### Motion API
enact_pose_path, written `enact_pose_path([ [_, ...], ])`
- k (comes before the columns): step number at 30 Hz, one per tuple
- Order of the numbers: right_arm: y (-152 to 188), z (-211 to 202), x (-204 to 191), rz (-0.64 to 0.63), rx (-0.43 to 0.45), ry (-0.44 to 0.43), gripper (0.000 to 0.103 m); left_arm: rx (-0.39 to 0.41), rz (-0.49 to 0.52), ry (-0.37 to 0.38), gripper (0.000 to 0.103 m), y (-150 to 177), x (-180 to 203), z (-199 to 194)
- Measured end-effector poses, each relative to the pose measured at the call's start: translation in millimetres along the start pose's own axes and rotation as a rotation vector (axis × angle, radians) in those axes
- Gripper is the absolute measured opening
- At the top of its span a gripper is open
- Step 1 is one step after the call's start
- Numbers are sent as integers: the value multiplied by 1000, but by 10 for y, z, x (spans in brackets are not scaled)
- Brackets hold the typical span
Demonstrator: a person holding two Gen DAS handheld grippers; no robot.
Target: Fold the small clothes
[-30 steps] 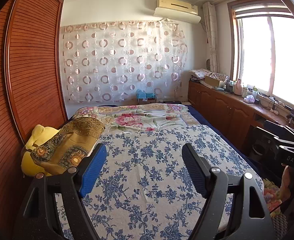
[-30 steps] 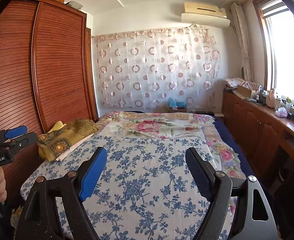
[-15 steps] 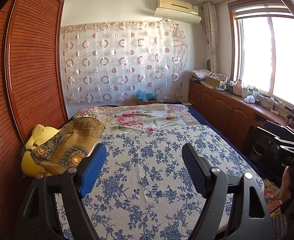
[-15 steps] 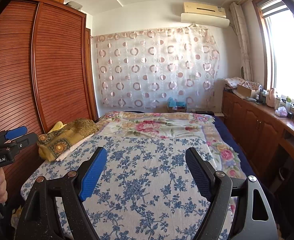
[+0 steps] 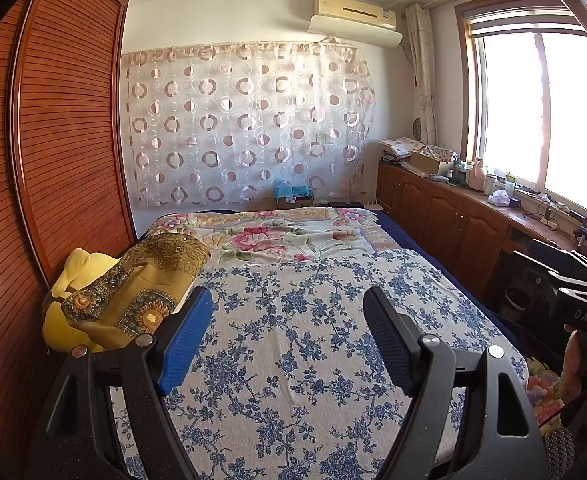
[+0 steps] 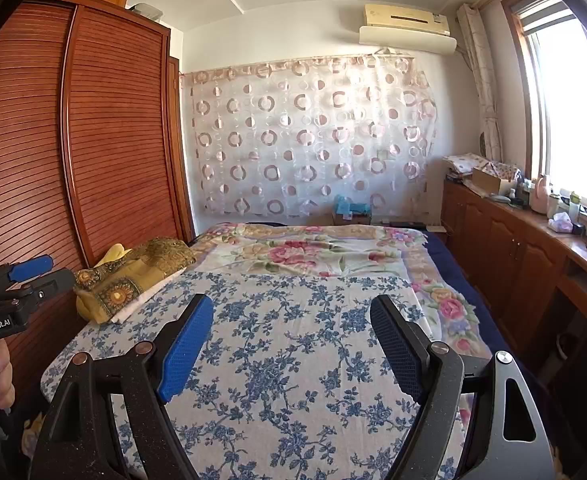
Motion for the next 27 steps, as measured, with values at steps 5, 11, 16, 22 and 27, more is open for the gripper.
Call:
enact_pose_path([
  [5, 6, -2, 6, 0, 1, 3, 82, -1, 1, -1, 78, 11, 38, 9],
  [11, -10, 10, 1, 1, 3, 5, 82, 1, 0, -1, 78, 7, 25, 8],
  [16, -10, 12, 1, 2, 3, 5, 83, 0, 0, 0, 78, 8, 28, 7],
  [22, -6, 9, 7, 2, 5, 6, 83, 1, 1, -2, 78, 8, 28, 7],
  [27, -10, 11, -2, 2, 4, 7, 83, 1, 0, -1, 78, 11, 40, 6],
])
Point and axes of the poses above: each gripper's, at about its wrist camera, not at the fingertips, and z roughly the way its jaws point, x to its right, y to its underside, the point moved 10 cm from there along z, roughly the way its jaws point, and after that the axes turned 8 degrees about -x, right-handed, at the moved point
